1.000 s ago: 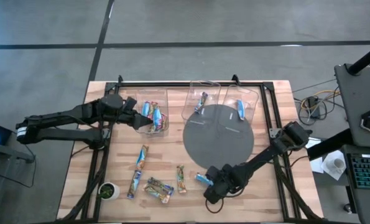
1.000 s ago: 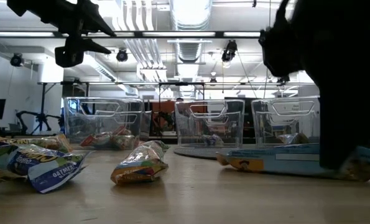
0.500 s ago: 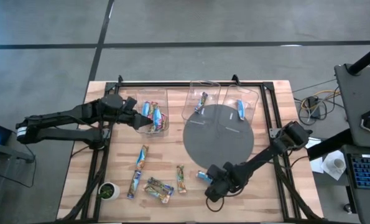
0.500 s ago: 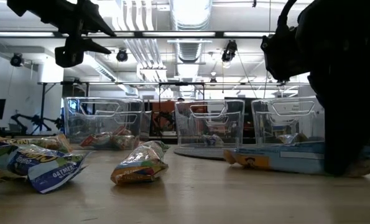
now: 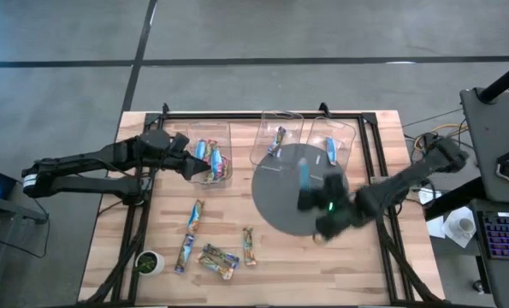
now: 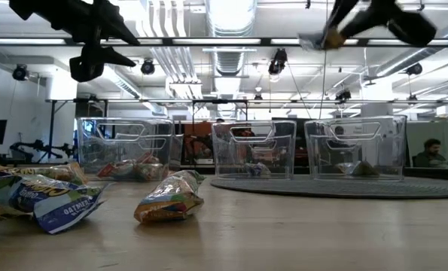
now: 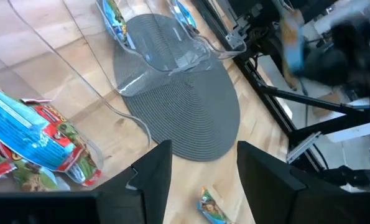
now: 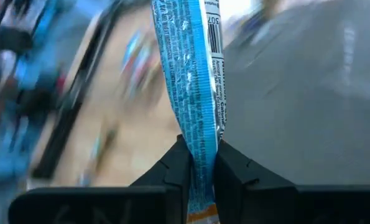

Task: Pick and place Granola Bars by type
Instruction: Put the yellow granola bar into the right transparent bin

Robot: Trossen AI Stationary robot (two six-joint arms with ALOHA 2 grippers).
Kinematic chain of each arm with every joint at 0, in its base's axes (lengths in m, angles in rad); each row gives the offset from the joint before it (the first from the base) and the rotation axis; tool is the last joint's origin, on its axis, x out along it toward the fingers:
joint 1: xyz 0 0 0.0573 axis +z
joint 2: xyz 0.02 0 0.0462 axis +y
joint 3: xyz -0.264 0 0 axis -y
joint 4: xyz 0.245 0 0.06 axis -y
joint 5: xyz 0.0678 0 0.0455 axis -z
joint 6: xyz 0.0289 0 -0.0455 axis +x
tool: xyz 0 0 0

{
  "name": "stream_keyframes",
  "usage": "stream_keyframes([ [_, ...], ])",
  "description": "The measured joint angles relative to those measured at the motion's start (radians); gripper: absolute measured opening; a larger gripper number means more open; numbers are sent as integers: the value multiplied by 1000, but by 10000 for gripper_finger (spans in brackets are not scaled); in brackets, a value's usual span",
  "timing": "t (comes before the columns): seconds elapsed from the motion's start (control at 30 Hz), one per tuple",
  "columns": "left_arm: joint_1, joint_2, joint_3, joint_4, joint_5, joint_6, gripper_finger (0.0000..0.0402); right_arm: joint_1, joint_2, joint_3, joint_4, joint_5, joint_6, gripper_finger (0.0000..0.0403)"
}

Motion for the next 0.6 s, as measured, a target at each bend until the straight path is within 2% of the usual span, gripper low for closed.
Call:
stream_keyframes([
  [0.07, 0, 2, 0, -1, -5, 13, 163, -83, -54, -41, -19, -13, 23, 41],
  [0.2, 0, 8, 0, 0, -7, 33, 163, -310, -133, -123, -26, -113, -39, 49],
  [0.37, 0, 16, 0, -1, -7, 54, 163, -571, -151, -209, -33, -313, -122, 66],
  [0.5, 0, 19, 0, -1, -7, 83, 163, -682, -150, -232, -35, -470, -192, 96],
  [0.6, 0, 19, 0, -1, -7, 85, 163, -691, -151, -222, -34, -488, -222, 125],
])
